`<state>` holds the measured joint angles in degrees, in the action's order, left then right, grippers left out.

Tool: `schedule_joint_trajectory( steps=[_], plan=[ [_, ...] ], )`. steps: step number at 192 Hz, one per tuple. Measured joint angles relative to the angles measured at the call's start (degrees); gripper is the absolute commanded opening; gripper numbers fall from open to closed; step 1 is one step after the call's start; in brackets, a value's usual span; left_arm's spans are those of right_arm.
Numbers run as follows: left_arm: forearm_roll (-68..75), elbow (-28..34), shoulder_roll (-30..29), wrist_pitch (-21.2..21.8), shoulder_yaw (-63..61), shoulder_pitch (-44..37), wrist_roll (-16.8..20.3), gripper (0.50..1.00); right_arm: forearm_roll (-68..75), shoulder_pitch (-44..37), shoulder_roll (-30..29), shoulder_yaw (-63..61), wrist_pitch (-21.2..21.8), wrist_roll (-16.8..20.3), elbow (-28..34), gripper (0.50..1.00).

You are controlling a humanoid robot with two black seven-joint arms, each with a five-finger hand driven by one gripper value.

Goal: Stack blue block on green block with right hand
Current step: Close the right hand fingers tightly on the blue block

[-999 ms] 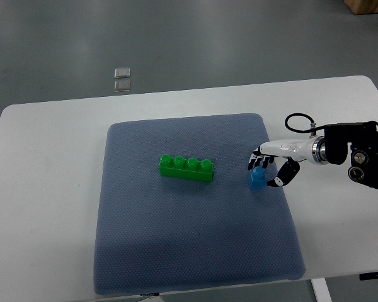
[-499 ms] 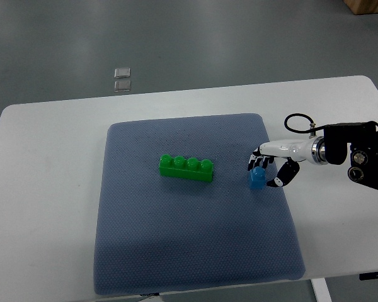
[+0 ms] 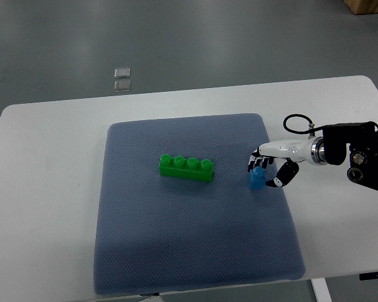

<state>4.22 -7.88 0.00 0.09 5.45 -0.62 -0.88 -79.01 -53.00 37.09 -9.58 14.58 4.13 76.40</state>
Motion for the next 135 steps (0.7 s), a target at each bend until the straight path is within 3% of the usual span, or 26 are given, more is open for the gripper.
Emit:
schedule_joint_trajectory(
  steps=[65,135],
  plan=[
    [0.0,0.0,0.0,0.0,0.0,0.0,0.0,1.0,0.0,0.0,0.0,0.0,0.3,0.0,0.1,0.652],
    [0.0,0.0,0.0,0.0,0.0,0.0,0.0,1.0,-1.3,0.0,0.1,0.0,1.2,-0.1,0.1,0.717]
  ],
)
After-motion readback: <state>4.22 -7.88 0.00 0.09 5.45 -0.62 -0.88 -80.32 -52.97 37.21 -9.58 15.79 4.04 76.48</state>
